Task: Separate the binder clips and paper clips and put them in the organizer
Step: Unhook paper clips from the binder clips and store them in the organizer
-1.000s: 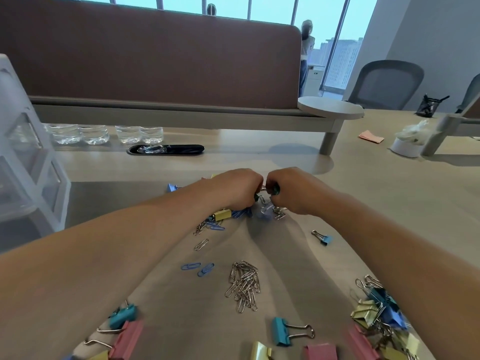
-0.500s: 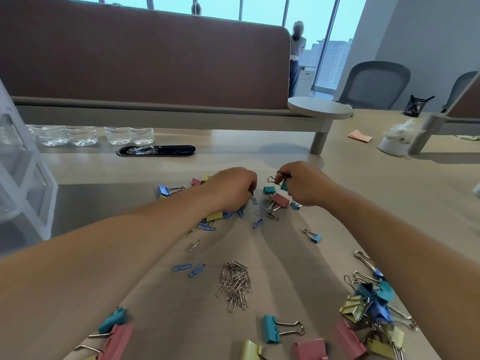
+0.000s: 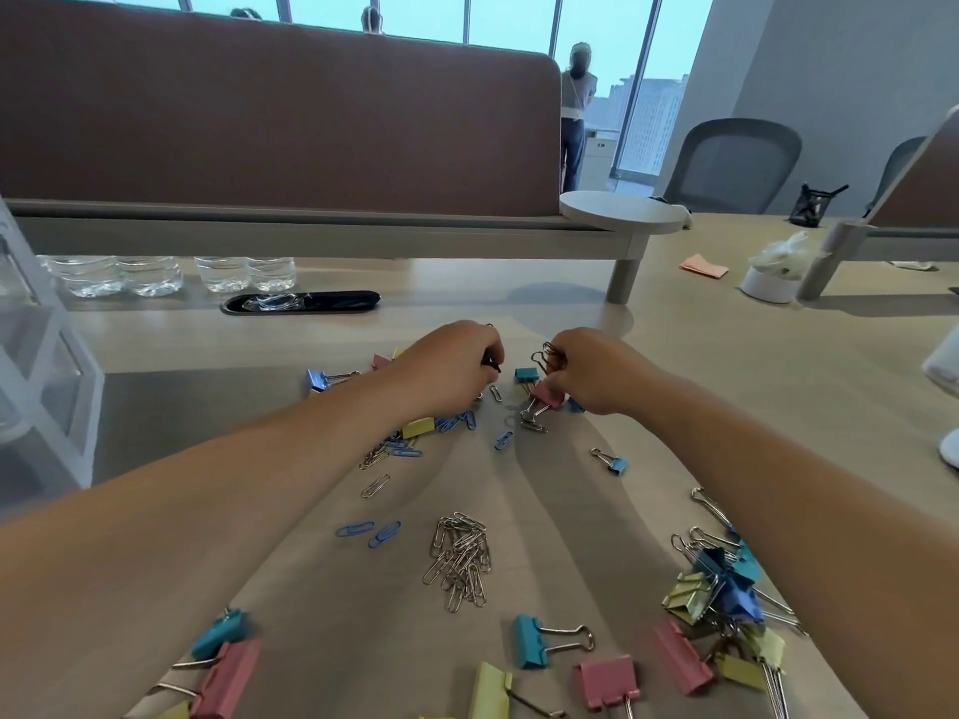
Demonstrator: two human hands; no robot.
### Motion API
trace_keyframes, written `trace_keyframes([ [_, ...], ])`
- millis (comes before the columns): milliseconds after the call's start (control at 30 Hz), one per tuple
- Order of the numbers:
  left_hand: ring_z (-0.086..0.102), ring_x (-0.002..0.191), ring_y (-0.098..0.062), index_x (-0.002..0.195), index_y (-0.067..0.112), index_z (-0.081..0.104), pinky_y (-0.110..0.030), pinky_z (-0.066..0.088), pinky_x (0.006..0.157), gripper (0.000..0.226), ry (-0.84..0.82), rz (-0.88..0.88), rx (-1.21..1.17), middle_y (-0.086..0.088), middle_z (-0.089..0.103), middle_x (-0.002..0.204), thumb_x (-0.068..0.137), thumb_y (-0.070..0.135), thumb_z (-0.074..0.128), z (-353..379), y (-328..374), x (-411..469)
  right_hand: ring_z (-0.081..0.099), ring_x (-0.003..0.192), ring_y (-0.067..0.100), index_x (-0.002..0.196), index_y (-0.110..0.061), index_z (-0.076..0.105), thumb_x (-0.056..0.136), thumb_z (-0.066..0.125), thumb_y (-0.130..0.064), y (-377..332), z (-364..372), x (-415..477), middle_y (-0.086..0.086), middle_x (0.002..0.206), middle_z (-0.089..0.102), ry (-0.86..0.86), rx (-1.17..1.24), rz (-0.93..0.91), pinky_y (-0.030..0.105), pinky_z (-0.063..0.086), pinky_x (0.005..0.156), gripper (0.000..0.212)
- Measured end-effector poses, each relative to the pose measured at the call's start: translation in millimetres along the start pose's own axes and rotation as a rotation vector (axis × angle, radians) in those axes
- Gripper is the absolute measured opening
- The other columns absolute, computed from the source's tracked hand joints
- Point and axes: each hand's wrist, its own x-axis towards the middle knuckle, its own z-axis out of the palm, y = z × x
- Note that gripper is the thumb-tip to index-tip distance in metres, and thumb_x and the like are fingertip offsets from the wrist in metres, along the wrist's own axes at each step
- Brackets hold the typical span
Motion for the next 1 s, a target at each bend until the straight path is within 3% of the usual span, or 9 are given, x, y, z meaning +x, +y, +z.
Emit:
trace_keyframes([
  [233, 0.056, 0.102, -0.017, 0.115, 0.014, 0.063, -0.026, 0.042, 0.081, 0.021, -0.017, -0.009, -0.020, -0.003, 0.060, 0.116, 0.096, 0.019, 0.057, 1.4, 4.2, -5.2, 0.055, 0.077, 0.025, 0.091, -0.009, 0.055, 0.090, 0.059, -0.017, -18.5, 8.4, 1.8, 0.009, 0.091, 0.060, -0.059, -0.257, -0.040, 0.028, 0.038, 0.056, 0.008],
  [500, 0.055, 0.100, -0.016, 0.114, 0.017, 0.063, -0.025, 0.036, 0.077, 0.021, -0.017, -0.039, -0.040, -0.001, 0.061, 0.117, 0.095, 0.022, 0.057, 5.0, 7.6, -10.0, 0.055, 0.071, 0.022, 0.081, -0.012, 0.052, 0.087, 0.061, -0.012, -26.2, 10.5, 2.8, 0.001, 0.072, 0.048, -0.054, -0.374, -0.046, 0.027, 0.040, 0.054, 0.010],
  [600, 0.053, 0.095, -0.014, 0.114, 0.018, 0.063, -0.025, 0.037, 0.077, 0.021, -0.023, -0.032, -0.041, -0.002, 0.062, 0.117, 0.094, 0.022, 0.058, 4.7, 10.1, -12.2, 0.049, 0.062, 0.017, 0.071, -0.013, 0.047, 0.089, 0.063, -0.015, -24.2, 8.1, 4.1, 0.002, 0.071, 0.049, -0.066, -0.334, -0.013, 0.026, 0.035, 0.048, 0.024],
  [667, 0.053, 0.094, -0.013, 0.115, 0.018, 0.063, -0.024, 0.038, 0.077, 0.021, -0.023, -0.033, -0.036, -0.001, 0.062, 0.117, 0.095, 0.022, 0.058, 2.1, 11.7, -15.2, 0.050, 0.060, 0.016, 0.077, -0.011, 0.053, 0.089, 0.066, -0.020, -22.3, 2.8, 3.7, 0.003, 0.072, 0.054, -0.059, -0.269, 0.012, 0.025, 0.038, 0.050, 0.020],
  [833, 0.056, 0.094, -0.013, 0.112, 0.020, 0.064, -0.021, 0.039, 0.071, 0.019, -0.044, -0.030, -0.048, 0.002, 0.063, 0.112, 0.095, 0.027, 0.059, -9.6, 23.9, -29.1, 0.056, 0.077, 0.022, 0.098, -0.004, 0.066, 0.088, 0.063, -0.020, -13.7, -27.2, -24.2, 0.011, 0.093, 0.066, -0.058, -0.056, 0.028, 0.032, 0.046, 0.066, 0.019],
  [1000, 0.054, 0.074, -0.004, 0.103, 0.022, 0.066, -0.020, 0.041, 0.061, 0.013, -0.151, -0.009, -0.063, 0.004, 0.065, 0.101, 0.093, 0.028, 0.061, -9.8, 61.1, -47.6, 0.062, 0.081, 0.026, 0.093, -0.004, 0.070, 0.085, 0.067, -0.017, 0.2, -39.0, -78.6, 0.014, 0.092, 0.071, -0.071, -0.020, 0.042, 0.030, 0.046, 0.061, 0.015],
])
